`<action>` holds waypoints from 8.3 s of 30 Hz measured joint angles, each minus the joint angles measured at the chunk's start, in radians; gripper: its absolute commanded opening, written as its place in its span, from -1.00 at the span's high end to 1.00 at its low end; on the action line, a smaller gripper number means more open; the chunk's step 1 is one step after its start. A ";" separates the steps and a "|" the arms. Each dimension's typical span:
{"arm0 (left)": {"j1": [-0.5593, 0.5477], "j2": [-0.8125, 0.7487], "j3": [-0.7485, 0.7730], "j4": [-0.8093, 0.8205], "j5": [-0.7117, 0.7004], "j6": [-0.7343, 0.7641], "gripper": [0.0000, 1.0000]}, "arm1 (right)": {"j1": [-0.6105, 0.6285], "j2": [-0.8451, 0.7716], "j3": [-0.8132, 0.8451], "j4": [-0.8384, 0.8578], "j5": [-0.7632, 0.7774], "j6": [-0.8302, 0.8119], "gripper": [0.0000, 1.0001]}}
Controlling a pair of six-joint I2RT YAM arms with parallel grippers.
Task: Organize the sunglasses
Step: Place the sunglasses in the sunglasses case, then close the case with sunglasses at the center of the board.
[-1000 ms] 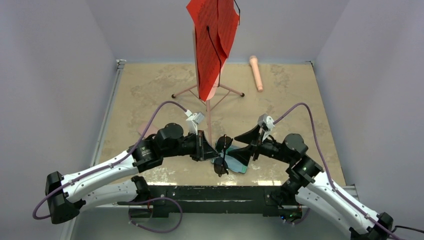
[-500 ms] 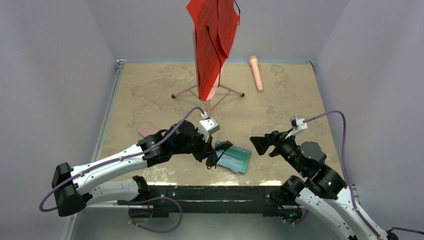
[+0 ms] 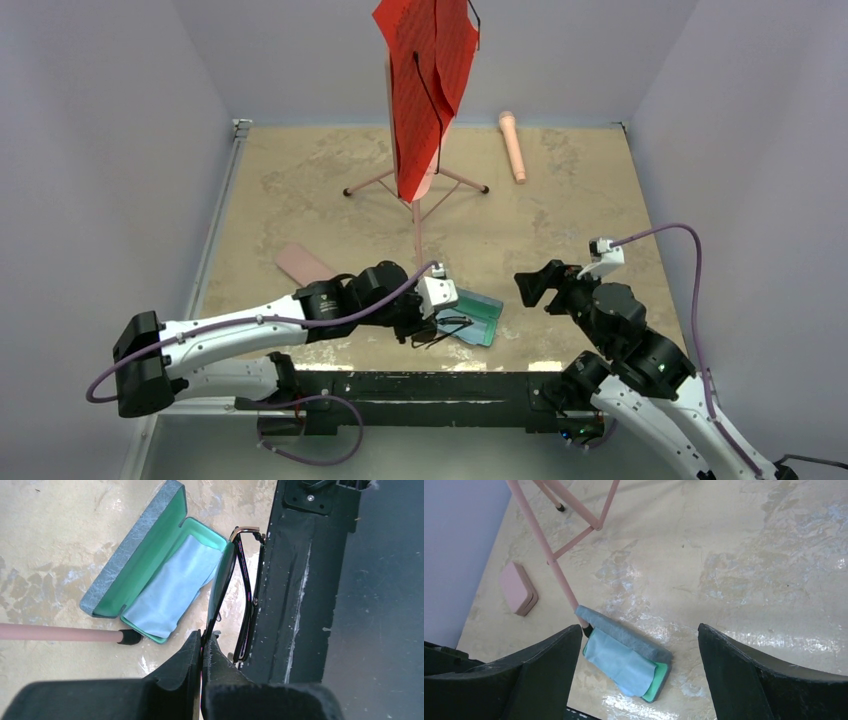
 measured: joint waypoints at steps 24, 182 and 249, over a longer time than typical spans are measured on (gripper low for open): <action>-0.139 0.345 0.183 0.115 -0.392 0.411 1.00 | 0.000 -0.033 -0.027 -0.002 0.072 -0.037 -0.97; -0.029 0.120 -0.351 0.501 -0.401 -1.244 0.49 | 0.000 0.718 -0.084 0.456 -0.515 -0.249 -0.18; -0.036 0.208 -0.283 0.547 -0.185 -1.251 0.51 | -0.001 0.742 -0.167 0.528 -0.665 -0.275 0.12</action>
